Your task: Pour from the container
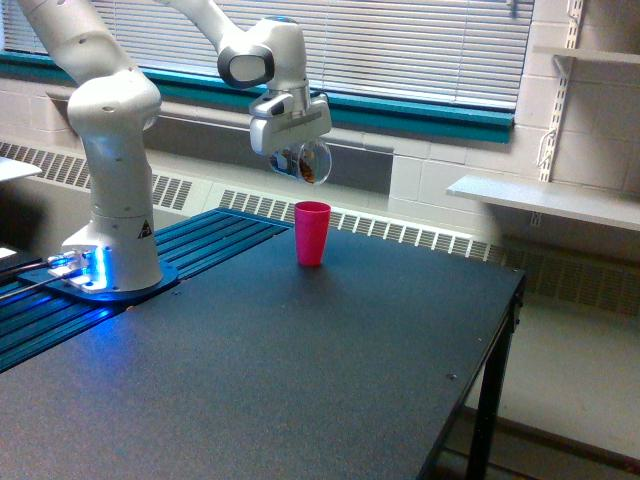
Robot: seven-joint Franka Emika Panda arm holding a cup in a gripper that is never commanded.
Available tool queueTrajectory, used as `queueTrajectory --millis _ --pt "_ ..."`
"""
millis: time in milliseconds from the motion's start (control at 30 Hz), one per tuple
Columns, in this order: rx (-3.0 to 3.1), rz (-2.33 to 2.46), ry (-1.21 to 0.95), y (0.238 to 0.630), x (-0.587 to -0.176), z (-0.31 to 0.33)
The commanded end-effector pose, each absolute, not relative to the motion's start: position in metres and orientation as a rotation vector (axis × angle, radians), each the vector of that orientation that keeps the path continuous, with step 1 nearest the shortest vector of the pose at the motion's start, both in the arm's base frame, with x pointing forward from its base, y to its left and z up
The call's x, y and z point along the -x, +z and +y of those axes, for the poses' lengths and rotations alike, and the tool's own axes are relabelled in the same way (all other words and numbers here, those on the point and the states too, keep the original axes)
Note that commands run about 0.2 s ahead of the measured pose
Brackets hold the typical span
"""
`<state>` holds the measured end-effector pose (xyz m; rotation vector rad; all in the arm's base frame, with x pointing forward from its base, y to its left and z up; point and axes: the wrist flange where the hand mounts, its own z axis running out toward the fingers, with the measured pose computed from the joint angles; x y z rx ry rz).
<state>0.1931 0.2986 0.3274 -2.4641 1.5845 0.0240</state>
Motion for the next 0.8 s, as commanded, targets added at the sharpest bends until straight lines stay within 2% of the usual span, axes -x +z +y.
queueTrajectory --millis 33,800 --pt "2.478 1.528 0.026 0.327 -0.200 0.304" --pt "2.477 1.542 0.038 0.323 -0.200 0.315"
